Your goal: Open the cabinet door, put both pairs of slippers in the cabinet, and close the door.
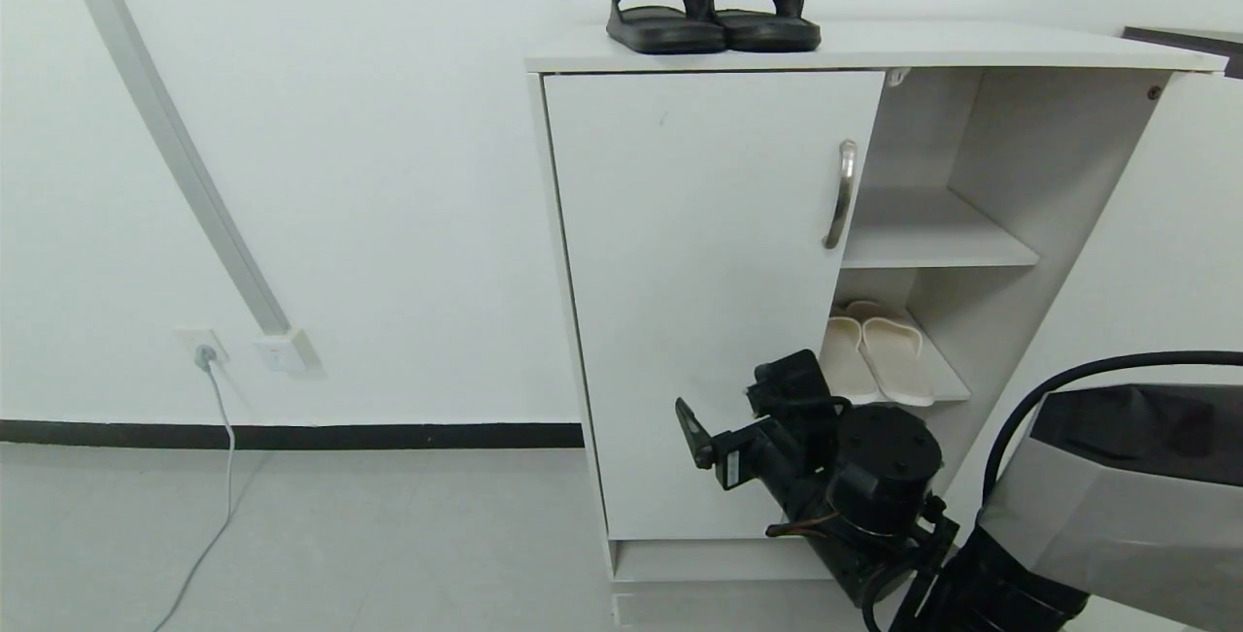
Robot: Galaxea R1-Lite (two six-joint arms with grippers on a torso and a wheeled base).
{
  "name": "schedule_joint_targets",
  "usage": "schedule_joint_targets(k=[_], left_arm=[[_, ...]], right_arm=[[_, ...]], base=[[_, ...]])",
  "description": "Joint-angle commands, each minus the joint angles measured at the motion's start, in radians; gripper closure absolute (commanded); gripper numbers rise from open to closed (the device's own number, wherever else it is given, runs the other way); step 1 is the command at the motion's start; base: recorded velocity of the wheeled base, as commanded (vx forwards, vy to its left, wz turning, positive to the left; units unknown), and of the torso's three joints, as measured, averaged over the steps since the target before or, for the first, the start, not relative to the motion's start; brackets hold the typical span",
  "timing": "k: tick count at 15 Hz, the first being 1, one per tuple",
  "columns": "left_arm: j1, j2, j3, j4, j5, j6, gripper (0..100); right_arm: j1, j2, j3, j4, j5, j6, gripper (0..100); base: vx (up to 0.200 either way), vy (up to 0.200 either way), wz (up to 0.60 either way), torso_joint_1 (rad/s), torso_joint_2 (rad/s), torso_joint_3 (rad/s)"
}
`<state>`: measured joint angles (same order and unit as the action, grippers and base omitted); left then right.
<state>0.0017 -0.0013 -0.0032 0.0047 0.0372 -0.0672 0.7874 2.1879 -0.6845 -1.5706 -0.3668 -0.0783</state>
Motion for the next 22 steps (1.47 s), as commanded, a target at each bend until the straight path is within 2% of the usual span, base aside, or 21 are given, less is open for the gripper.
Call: schedule_joint_targets(k=[1,11,14,22], left_arm=[[0.0,0.001,0.0,0.0,0.001,0.0,100],[-0.002,0.001,0.0,0.0,0.001,0.0,100],[0.0,0.001,0.0,-0.002,0.001,0.0,100],[0.0,0.001,0.0,-0.002,0.001,-0.002,100]], right_arm=[[0.001,0.012,0.0,0.0,0.0,-0.005,0],[0.003,0.023,0.0,0.0,0.0,-0.005,0],[0.003,0.024,-0.001,0.0,0.0,-0.005,0],[0.003,0.024,0.002,0.0,0.0,-0.005,0]], base=[[0.0,0.0,0.0,0.0,0.0,0.0],[0.0,0.0,0.0,0.0,-0.02,-0.018],[0.0,0.0,0.0,0.019,-0.21,-0.336],[0.0,0.0,0.0,0.088,-0.49,-0.352]])
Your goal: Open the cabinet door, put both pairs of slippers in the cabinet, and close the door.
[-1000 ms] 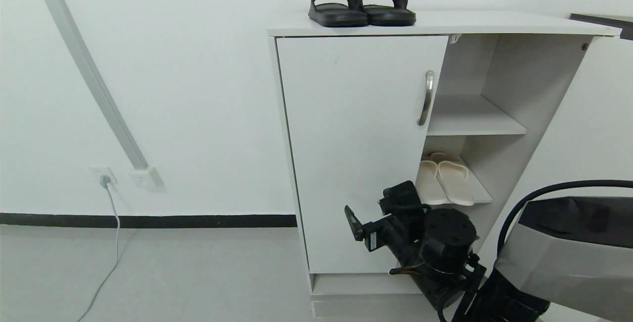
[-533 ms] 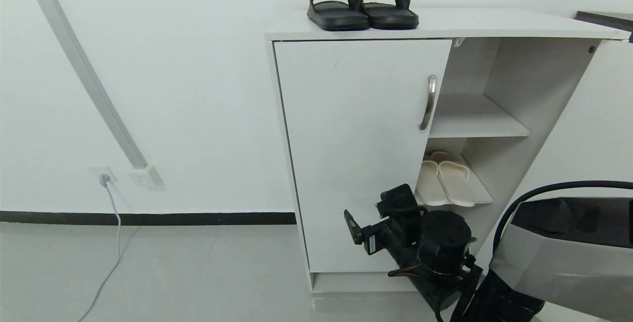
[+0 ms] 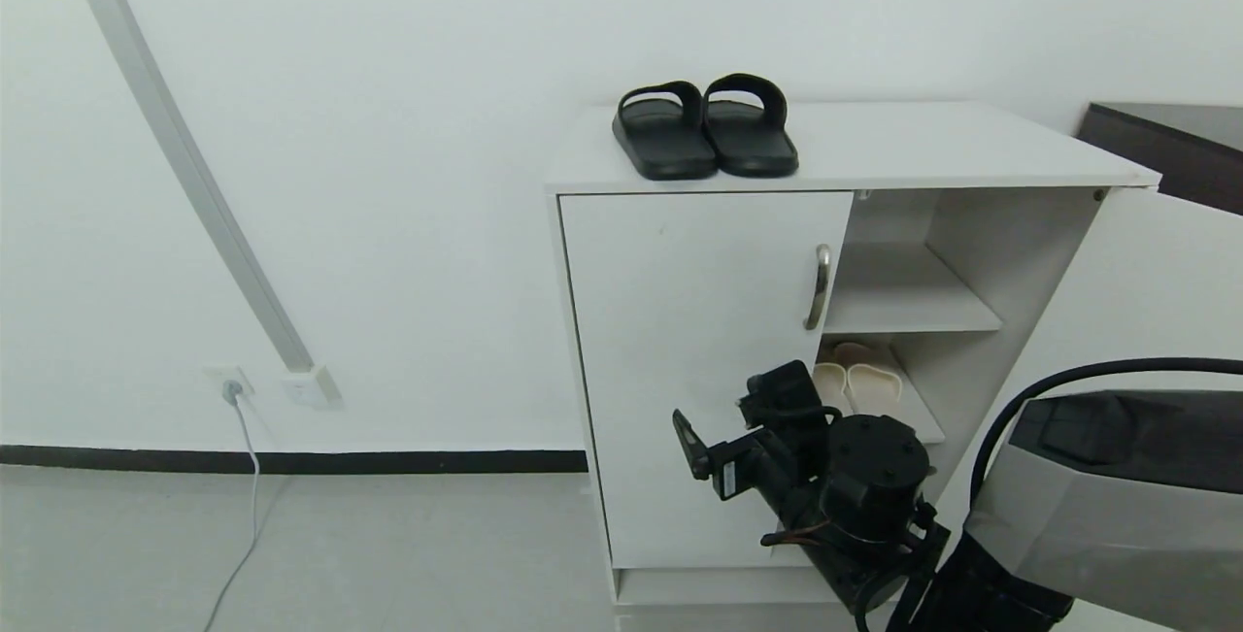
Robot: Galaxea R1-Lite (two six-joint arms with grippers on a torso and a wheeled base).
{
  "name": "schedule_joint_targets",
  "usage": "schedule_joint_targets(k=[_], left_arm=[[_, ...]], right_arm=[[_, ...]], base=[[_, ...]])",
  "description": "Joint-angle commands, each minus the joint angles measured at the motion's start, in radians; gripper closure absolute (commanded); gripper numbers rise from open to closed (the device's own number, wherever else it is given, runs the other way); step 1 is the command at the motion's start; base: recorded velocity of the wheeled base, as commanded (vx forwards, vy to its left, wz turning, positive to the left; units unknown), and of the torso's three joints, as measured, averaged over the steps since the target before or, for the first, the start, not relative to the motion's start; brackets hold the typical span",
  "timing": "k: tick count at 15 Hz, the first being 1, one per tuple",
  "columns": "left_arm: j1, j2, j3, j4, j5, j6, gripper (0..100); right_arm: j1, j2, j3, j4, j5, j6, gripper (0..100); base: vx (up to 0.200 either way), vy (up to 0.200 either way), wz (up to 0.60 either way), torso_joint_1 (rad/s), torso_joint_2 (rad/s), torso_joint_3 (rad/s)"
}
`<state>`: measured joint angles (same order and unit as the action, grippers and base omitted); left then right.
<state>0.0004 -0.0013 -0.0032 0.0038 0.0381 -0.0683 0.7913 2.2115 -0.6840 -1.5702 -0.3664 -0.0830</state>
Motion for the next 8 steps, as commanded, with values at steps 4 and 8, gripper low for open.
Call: schedule_joint_targets(k=[4,8], left_arm=[[0.001,0.001,0.002,0.001,0.0,0.001,100],[0.001,0.001,0.0,-0.001,0.0,0.001,100]], right_arm=[[0.0,0.004,0.0,-0.001,0.0,0.0,0],[0.002,0.004,0.001,-0.001,0.0,0.0,0]], base=[[0.0,0.0,0.0,0.141,-0.47,-0.32],[0.0,0.0,0.0,0.174,-0.49,-0.318]])
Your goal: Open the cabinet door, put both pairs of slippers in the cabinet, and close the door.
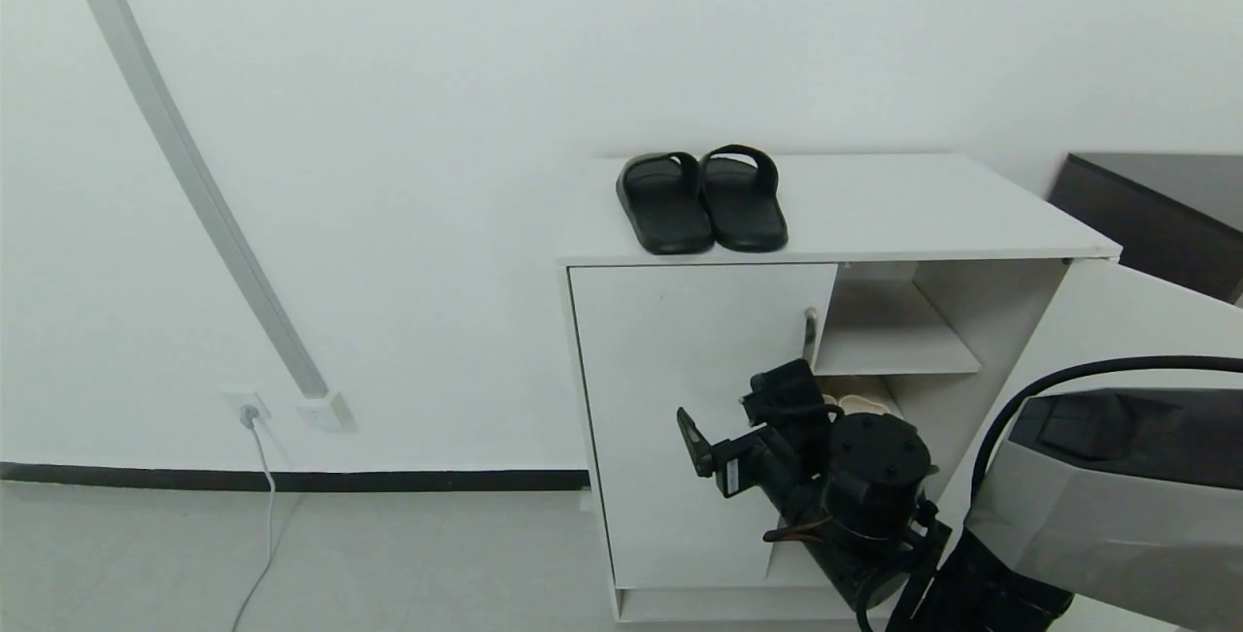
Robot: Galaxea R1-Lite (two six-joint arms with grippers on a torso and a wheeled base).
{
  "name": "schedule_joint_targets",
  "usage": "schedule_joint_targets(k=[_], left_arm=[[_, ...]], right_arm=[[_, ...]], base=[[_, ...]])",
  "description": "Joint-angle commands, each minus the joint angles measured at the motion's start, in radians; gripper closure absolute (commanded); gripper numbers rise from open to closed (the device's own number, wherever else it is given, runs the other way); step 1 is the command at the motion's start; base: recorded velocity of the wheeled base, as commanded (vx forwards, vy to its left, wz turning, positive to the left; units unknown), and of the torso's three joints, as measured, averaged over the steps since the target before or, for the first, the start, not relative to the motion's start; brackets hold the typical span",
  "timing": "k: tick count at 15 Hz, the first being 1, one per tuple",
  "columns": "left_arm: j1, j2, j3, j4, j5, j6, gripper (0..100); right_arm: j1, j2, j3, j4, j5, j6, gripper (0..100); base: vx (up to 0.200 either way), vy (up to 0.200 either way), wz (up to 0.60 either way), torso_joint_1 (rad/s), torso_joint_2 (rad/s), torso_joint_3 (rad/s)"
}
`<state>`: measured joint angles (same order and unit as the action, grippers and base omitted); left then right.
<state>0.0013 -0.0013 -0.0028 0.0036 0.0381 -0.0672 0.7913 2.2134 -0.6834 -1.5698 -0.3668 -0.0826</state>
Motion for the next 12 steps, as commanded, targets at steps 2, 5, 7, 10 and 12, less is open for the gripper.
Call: schedule_joint_targets(k=[2,5,7,10,12], left_arm=[[0.0,0.001,0.0,-0.001,0.0,-0.002,100],[0.0,0.001,0.0,-0.001,0.0,-0.002,100],[0.0,0.001,0.0,0.001,0.002,-0.002,100],[0.0,0.001,0.0,0.001,0.002,0.0,100],[0.0,0.001,0.0,0.001,0.002,0.0,100]], right_arm=[[0.002,0.002,0.001,-0.001,0.0,0.0,0],[0.002,0.002,0.002,-0.001,0.0,0.0,0],[0.002,0.002,0.005,-0.001,0.0,0.0,0],[0.005,0.002,0.01,-0.001,0.0,0.0,0],[0.005,0.002,0.01,-0.001,0.0,0.0,0]], base=[[0.0,0.0,0.0,0.208,-0.51,-0.317],[0.0,0.0,0.0,0.212,-0.52,-0.313],[0.0,0.0,0.0,0.222,-0.54,-0.32],[0.0,0.0,0.0,0.24,-0.57,-0.326],[0.0,0.0,0.0,0.254,-0.59,-0.33]])
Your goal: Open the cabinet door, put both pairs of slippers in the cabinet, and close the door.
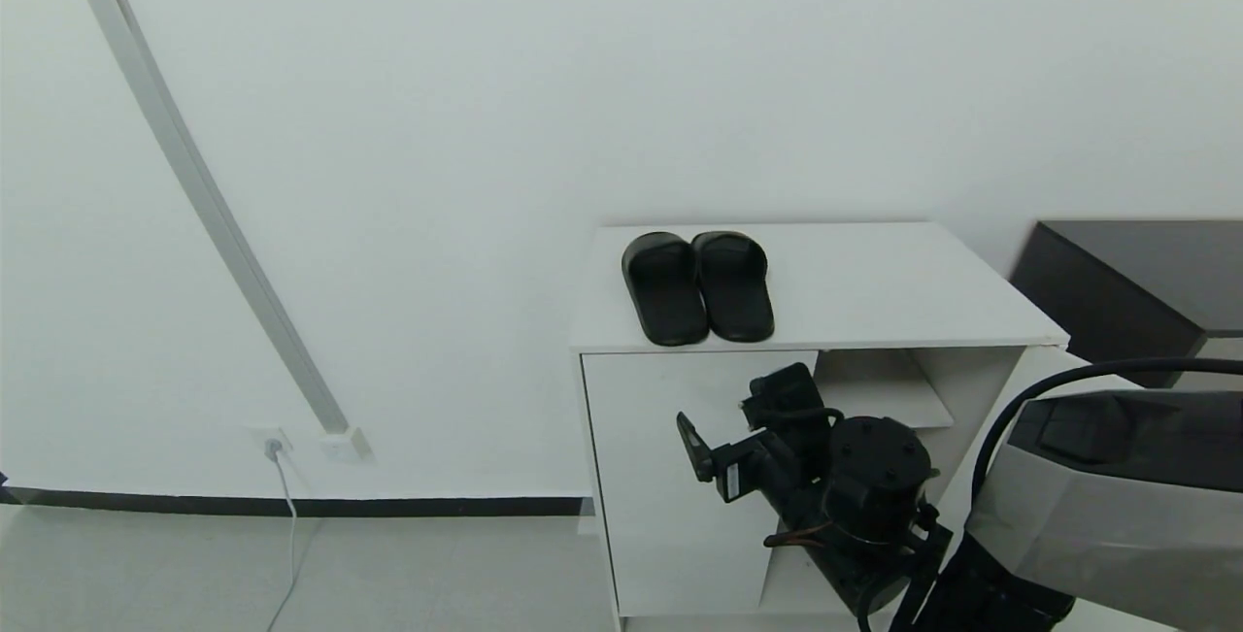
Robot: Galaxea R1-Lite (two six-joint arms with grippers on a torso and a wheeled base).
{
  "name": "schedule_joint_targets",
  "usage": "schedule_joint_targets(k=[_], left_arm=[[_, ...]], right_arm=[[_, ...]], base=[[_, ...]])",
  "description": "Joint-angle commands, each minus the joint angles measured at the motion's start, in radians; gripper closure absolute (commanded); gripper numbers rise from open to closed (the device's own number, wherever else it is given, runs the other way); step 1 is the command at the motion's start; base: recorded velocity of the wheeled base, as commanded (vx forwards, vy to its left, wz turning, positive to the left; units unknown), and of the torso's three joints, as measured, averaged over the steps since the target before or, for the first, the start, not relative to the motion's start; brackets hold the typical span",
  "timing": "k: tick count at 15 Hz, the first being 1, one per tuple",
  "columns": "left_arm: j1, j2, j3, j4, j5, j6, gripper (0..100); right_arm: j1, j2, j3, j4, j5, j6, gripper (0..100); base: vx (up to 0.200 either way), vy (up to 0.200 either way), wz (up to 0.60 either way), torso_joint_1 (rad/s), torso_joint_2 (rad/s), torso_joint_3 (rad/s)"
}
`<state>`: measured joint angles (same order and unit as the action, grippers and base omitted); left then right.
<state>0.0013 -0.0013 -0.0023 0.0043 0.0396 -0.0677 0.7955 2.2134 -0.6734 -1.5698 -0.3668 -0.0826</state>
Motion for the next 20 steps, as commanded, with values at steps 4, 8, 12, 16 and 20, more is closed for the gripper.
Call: schedule_joint_targets(k=[4,8,12,16,20], left_arm=[[0.0,0.001,-0.001,0.0,0.0,0.0,100],[0.0,0.001,-0.001,-0.001,-0.001,0.0,100],[0.0,0.001,-0.001,0.0,-0.003,0.0,100],[0.0,0.001,-0.001,0.0,-0.003,0.005,100],[-0.001,0.001,-0.001,0.0,-0.003,0.005,100]], right_arm=[[0.001,0.0,0.011,-0.001,0.0,0.0,0],[-0.002,0.002,0.037,-0.001,0.063,-0.003,0],[-0.006,-0.043,-0.028,0.05,0.058,-0.066,0],[-0.006,-0.239,-0.298,0.668,-0.08,0.086,0],[0.011,-0.239,-0.528,0.976,-0.221,0.237,0]], base=[[0.0,0.0,0.0,0.234,-0.53,-0.292],[0.0,0.0,0.0,0.15,-0.32,-0.172],[0.0,0.0,0.0,0.0,0.0,0.0],[0.0,0.0,0.0,0.0,0.0,0.0],[0.0,0.0,0.0,0.0,0.0,0.0]])
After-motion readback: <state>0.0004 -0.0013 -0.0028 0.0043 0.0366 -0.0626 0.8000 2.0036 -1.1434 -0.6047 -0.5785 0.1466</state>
